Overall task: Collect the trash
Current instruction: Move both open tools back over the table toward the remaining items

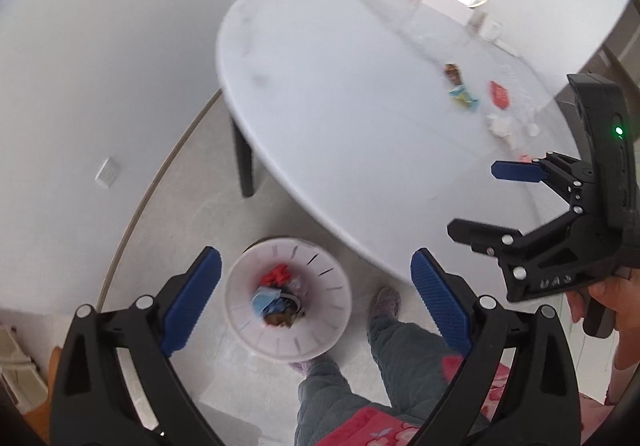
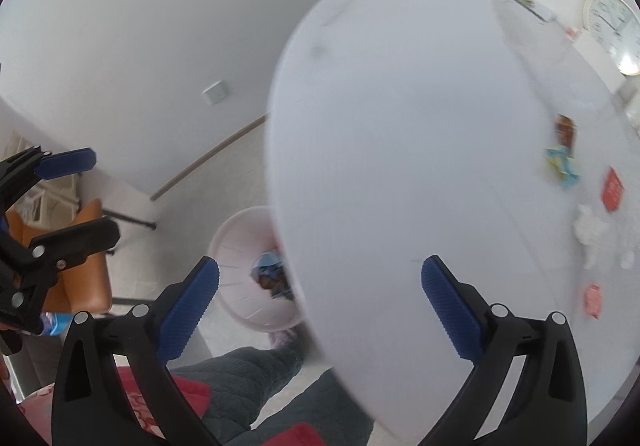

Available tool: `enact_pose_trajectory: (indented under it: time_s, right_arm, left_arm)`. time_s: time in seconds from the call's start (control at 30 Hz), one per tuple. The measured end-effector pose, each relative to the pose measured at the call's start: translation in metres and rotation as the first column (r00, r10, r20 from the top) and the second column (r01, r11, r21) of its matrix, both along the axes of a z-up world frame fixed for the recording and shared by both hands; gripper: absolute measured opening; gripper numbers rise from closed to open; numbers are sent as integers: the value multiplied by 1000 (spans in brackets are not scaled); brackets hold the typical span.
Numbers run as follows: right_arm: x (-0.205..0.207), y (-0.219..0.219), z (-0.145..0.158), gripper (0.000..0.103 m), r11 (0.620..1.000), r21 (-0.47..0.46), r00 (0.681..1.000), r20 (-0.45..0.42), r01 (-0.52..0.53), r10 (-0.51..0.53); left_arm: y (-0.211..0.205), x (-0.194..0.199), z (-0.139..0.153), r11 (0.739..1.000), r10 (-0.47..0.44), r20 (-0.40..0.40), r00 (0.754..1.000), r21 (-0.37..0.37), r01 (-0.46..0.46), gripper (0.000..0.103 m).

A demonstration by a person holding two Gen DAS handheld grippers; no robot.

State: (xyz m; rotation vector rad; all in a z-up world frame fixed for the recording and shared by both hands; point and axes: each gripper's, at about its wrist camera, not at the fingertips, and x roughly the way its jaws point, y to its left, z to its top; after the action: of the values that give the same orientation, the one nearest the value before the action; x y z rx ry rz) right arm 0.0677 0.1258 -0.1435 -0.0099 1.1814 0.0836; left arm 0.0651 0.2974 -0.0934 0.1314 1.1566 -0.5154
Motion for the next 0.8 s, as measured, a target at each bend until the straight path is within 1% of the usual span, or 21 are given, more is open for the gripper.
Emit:
enact_pose_trajectory:
  time_s: [0.03,0.1,0.2,0.27,0.37,0.5,0.63,0.7,0.8]
  right_arm:
    - [-1,-20,4,100,1000,-3,1000,10,24,-24]
    - [-3,-57,9,100,998,-5,998,23,66,-65]
    - [-8,-118,18,100,993,-13,993,28,114,-113]
    - [-11,-160,22,100,990,-30,990,34,134,-133]
    - [-14,-215,26,100,984,-53,985,44,170,-168]
    - [-16,-280,26,100,977,-41,977,56,210,-207]
    - [-15,-321,20,101,975,-33,975,51,218,-216]
    - [-14,-334,14,101,975,-20,974,39,223,-222]
    - [-11,-347,2,101,974,11,974,18,227,-227]
  left_arm:
    - [-15,1,4,1000,-16,12,1000,-3,16,95]
    - [-46,3,10,999,-41,33,999,-10,41,95]
    - [-94,7,12,998,-57,30,998,-15,57,95]
    - [-129,11,11,998,-51,17,999,-24,51,95]
    - [-177,17,8,998,-33,-8,999,-59,33,95]
    - [-233,28,2,996,-5,-17,1000,-86,4,95]
    - [-286,43,-5,994,18,-15,1000,-111,-20,95]
    - [-309,51,-12,994,7,-19,1000,-105,-9,95]
    - [-341,63,-25,997,-18,-19,1000,-73,17,95]
